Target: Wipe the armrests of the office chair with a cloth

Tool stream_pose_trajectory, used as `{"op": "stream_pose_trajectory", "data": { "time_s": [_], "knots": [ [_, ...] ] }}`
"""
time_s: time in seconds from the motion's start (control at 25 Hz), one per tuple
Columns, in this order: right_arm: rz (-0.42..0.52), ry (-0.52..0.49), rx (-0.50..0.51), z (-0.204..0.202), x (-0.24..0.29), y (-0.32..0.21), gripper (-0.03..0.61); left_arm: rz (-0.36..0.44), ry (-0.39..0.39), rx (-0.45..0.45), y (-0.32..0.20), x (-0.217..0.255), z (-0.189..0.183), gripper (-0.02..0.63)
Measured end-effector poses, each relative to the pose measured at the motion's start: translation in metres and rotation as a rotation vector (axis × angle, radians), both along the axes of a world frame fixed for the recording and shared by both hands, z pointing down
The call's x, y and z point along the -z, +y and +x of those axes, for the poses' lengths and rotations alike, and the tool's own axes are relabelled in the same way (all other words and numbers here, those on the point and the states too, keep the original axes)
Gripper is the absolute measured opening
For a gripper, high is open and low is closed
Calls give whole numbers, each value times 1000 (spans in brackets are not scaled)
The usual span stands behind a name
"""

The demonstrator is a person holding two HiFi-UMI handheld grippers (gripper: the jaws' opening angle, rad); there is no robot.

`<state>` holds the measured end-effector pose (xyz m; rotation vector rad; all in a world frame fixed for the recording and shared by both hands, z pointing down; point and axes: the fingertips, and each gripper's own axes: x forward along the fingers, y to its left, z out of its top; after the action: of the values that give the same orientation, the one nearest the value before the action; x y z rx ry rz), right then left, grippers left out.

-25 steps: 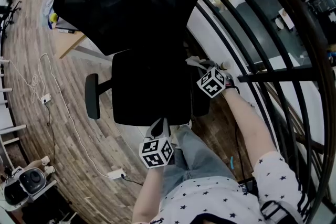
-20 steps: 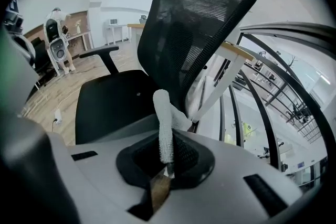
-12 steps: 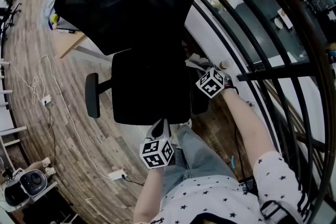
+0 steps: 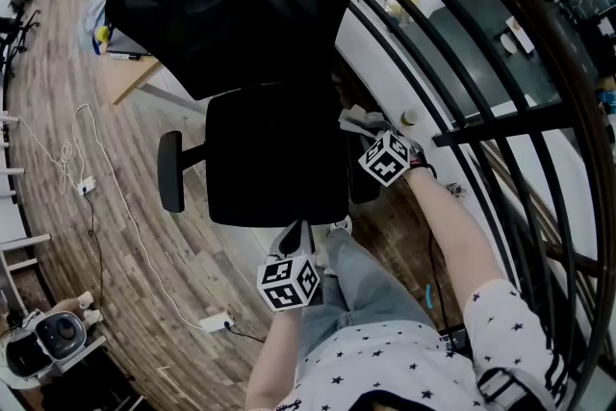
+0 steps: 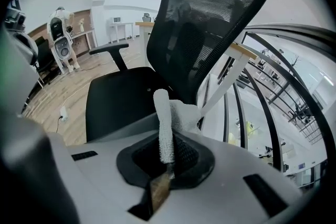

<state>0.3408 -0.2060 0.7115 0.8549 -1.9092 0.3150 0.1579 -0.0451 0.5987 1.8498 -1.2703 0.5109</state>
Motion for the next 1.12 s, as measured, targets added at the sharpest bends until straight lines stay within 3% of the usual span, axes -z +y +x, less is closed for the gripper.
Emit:
{"op": "stream_pose_trajectory", "data": {
  "time_s": [1.12],
  "knots": [
    [-23, -9, 24, -14, 1, 84, 25, 36, 29, 9, 44, 14, -1, 8]
  ]
}}
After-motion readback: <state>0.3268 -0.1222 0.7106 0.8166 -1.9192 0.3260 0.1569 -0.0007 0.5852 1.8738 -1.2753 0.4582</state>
